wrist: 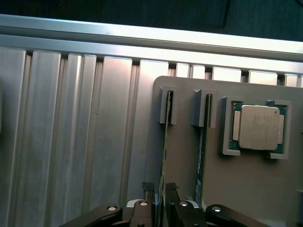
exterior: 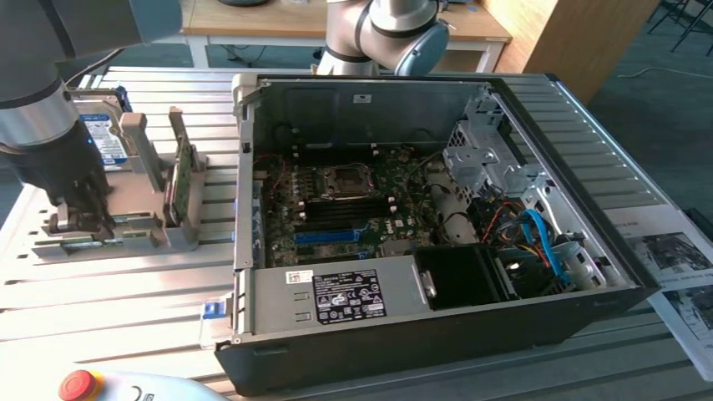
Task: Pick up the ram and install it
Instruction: 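Pick up the ram and move it above insertion slot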
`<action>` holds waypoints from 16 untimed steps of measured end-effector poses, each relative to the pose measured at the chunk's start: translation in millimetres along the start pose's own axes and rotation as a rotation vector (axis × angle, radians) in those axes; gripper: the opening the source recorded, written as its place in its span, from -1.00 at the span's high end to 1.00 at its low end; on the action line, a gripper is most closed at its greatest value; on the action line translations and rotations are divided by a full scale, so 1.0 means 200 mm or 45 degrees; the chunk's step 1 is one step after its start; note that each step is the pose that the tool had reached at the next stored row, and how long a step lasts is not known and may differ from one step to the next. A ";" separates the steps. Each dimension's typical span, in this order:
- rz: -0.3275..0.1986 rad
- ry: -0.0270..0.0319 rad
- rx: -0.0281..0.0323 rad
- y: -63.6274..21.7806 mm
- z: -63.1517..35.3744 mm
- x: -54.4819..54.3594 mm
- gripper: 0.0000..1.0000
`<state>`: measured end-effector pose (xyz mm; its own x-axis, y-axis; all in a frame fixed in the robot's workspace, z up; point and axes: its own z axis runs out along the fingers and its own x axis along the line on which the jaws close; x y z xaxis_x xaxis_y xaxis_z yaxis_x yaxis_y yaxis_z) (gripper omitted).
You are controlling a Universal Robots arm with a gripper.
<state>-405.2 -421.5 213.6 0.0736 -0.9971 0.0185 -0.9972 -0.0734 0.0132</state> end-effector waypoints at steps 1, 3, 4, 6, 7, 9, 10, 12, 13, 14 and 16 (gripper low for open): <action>0.000 0.0001 0.0000 0.000 0.006 0.00 0.53; 0.000 0.0001 -0.0001 0.000 0.018 0.00 0.53; 0.000 0.0001 -0.0001 0.000 0.023 0.00 0.53; 0.000 0.0001 -0.0001 0.000 0.035 0.00 0.53; 0.000 0.0000 0.0000 -0.001 0.040 -0.01 0.53; 0.000 0.0000 -0.0001 -0.001 0.049 -0.01 0.53; 0.000 0.0001 -0.0002 -0.001 0.051 -0.01 0.53; 0.000 0.0001 -0.0001 -0.001 0.058 -0.01 0.53; 0.000 0.0001 -0.0001 -0.001 0.061 -0.01 0.53; 0.000 0.0001 -0.0001 -0.001 0.064 -0.01 0.53; 0.000 0.0002 -0.0004 -0.001 0.067 -0.01 0.53</action>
<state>-405.3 -419.5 200.1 0.0735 -0.9971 0.0187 -0.9972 -0.0733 0.0135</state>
